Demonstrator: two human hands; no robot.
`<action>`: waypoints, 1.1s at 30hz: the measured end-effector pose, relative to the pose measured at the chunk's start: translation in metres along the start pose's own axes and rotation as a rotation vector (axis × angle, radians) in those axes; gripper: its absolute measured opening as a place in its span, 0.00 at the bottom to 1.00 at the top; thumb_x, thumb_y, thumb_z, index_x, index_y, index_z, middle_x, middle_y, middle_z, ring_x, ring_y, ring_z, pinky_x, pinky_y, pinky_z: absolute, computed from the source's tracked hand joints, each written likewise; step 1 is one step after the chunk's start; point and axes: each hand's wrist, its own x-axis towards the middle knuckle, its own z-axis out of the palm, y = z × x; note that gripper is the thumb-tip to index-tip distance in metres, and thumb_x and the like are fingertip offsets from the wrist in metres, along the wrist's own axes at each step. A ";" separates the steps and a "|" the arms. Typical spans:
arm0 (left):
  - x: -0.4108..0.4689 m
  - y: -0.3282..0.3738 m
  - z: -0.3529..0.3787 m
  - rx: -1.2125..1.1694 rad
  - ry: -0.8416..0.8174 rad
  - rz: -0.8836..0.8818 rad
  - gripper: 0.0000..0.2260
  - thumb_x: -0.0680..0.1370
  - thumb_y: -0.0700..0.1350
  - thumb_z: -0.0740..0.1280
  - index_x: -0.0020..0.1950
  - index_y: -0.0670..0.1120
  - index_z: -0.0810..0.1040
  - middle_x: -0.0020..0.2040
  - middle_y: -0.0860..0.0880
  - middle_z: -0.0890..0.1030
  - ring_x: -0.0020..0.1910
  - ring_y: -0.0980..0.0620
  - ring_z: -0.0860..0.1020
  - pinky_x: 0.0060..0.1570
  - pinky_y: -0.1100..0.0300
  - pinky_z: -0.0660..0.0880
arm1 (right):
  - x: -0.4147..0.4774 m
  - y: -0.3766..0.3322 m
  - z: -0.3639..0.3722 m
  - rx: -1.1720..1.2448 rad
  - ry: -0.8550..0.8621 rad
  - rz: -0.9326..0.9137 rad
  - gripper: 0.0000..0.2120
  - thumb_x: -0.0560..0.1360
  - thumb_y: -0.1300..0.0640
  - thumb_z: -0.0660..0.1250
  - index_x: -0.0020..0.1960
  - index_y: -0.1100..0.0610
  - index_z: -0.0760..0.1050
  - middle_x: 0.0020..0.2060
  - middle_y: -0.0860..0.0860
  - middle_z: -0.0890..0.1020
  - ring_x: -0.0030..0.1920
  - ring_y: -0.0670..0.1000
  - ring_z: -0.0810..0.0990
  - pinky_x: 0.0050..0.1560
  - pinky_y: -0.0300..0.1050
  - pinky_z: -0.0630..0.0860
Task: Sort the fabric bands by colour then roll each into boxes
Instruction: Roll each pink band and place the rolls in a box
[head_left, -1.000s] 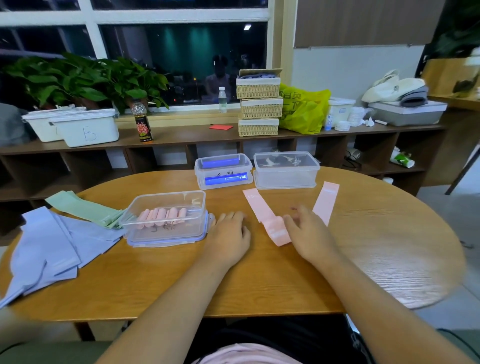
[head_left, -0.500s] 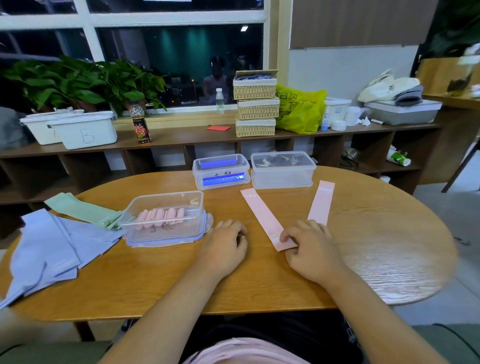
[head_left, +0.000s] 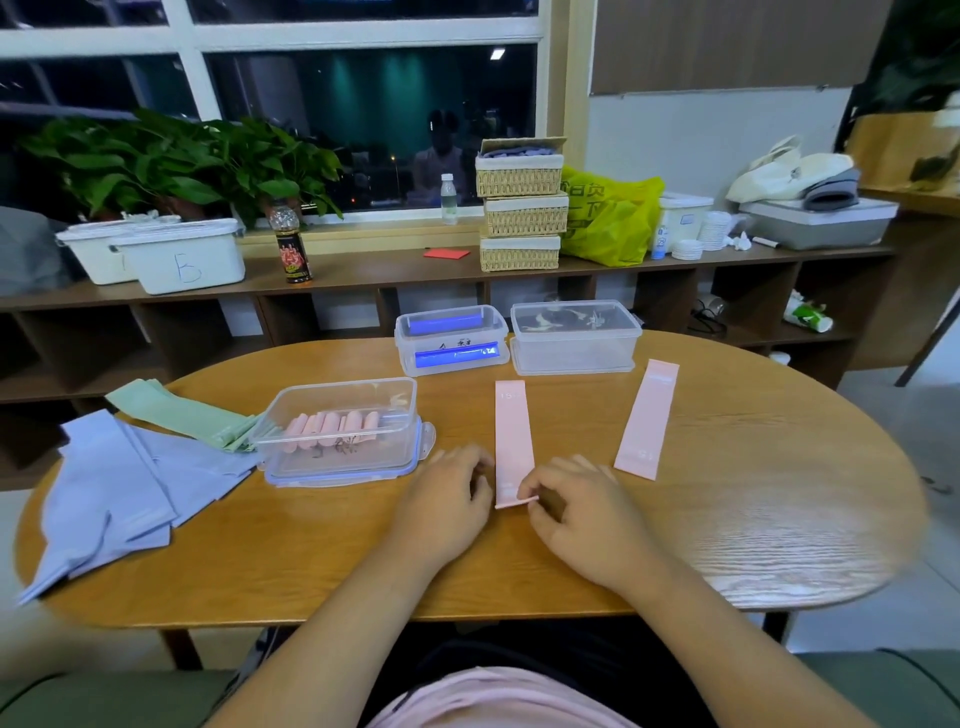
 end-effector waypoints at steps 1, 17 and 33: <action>-0.003 0.000 -0.001 0.006 -0.008 0.005 0.10 0.82 0.47 0.63 0.62 0.57 0.78 0.56 0.59 0.80 0.58 0.57 0.76 0.58 0.55 0.77 | -0.003 0.001 -0.001 0.005 -0.008 -0.012 0.06 0.78 0.49 0.67 0.53 0.38 0.78 0.49 0.34 0.78 0.56 0.39 0.72 0.63 0.48 0.70; -0.014 0.003 -0.008 0.016 -0.056 0.054 0.16 0.84 0.45 0.63 0.69 0.60 0.75 0.63 0.60 0.79 0.63 0.57 0.75 0.65 0.56 0.74 | -0.008 -0.002 -0.006 -0.086 -0.145 -0.021 0.21 0.77 0.43 0.64 0.70 0.38 0.73 0.64 0.32 0.76 0.65 0.38 0.69 0.71 0.47 0.67; -0.035 0.001 -0.011 0.010 -0.056 0.244 0.11 0.83 0.50 0.65 0.65 0.56 0.78 0.58 0.63 0.77 0.59 0.62 0.71 0.57 0.64 0.69 | -0.008 -0.003 -0.001 -0.042 -0.012 0.006 0.04 0.83 0.48 0.67 0.56 0.40 0.77 0.50 0.35 0.80 0.54 0.39 0.73 0.60 0.48 0.75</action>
